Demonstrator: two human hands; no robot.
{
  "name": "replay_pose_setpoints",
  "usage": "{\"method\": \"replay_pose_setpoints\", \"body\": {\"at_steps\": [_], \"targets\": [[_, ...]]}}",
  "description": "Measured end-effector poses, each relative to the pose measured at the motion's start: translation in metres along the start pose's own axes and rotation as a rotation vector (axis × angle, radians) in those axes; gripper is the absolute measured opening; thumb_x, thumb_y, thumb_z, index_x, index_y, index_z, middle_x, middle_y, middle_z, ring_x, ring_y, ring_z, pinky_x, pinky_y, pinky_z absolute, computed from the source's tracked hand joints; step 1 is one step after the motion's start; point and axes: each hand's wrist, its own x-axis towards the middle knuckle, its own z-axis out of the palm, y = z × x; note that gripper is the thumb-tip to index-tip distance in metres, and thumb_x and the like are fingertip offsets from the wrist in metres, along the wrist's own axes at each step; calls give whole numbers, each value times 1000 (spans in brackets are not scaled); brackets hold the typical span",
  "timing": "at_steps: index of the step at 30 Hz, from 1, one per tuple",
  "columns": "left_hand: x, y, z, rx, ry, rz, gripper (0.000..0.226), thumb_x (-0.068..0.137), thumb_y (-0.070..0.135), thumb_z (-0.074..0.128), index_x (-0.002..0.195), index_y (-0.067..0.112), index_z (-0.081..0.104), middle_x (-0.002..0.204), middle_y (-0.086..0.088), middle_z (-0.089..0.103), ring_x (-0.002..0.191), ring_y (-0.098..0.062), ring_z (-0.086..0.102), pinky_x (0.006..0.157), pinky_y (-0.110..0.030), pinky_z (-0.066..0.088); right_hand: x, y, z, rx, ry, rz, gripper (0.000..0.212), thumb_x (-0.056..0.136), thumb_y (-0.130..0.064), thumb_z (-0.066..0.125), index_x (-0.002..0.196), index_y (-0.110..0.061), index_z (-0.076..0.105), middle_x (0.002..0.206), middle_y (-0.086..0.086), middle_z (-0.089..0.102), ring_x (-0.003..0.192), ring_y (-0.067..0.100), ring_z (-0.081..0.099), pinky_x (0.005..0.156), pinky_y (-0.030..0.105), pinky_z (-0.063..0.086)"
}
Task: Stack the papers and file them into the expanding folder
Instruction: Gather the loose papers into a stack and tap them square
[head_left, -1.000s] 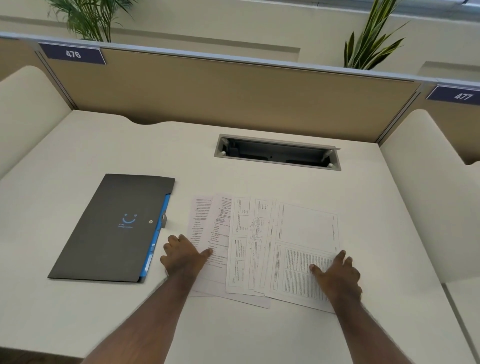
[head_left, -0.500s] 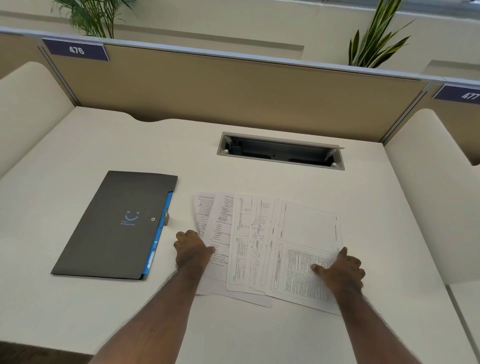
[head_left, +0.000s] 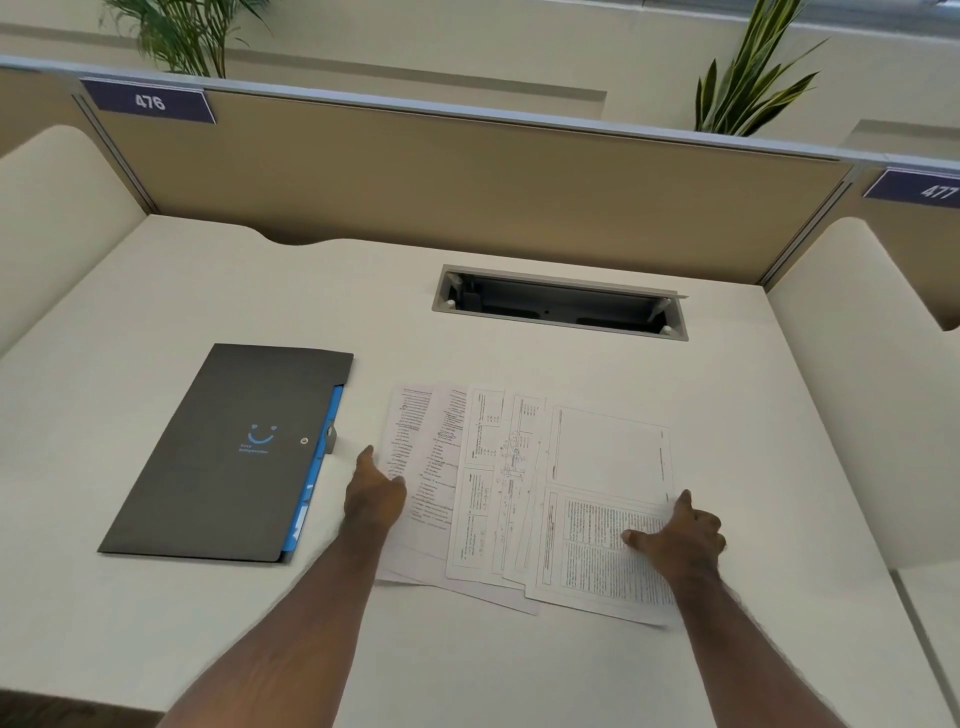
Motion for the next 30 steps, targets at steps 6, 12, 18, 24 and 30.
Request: {"method": "replay_pose_setpoints", "body": {"at_steps": [6, 12, 18, 24, 30], "targets": [[-10, 13, 2, 127, -59, 155, 44, 97, 9, 45, 141, 10, 45, 140, -12, 53, 126, -36, 50, 106, -45, 41, 0, -7, 1, 51, -35, -31, 107, 72, -40, 80, 153, -10, 16, 147, 21, 35, 139, 38, 28, 108, 46, 33], [-9, 18, 11, 189, -154, 183, 47, 95, 4, 42, 141, 15, 49, 136, -11, 58, 121, -33, 54, 103, -44, 47, -6, -16, 4, 54, -72, -89, 104, 74, -33, 80, 153, -9, 17, 149, 21, 31, 138, 40, 29, 112, 45, 29], [-12, 24, 24, 152, -230, 205, 48, 87, 3, 39, 122, 20, 67, 115, -3, 70, 102, -27, 64, 83, -30, 51, -14, -27, 9, 60, -109, -146, 103, 74, -33, 80, 153, -9, 17, 149, 19, 31, 140, 37, 27, 115, 41, 24], [-18, 23, 40, 112, -246, 195, 21, 87, 12, 50, 91, 11, 70, 79, -2, 66, 77, -21, 60, 65, -27, 44, -22, -42, 18, 89, -159, -197, 105, 74, -35, 80, 153, -10, 17, 150, 17, 30, 141, 33, 26, 115, 38, 24], [-22, 19, 45, -11, -314, 160, 30, 81, 8, 58, 104, 20, 73, 92, 5, 74, 90, -19, 68, 84, -34, 55, -27, -51, 29, 134, -200, -242, 102, 74, -34, 80, 153, -11, 20, 149, 15, 32, 141, 32, 28, 114, 37, 25]]}}
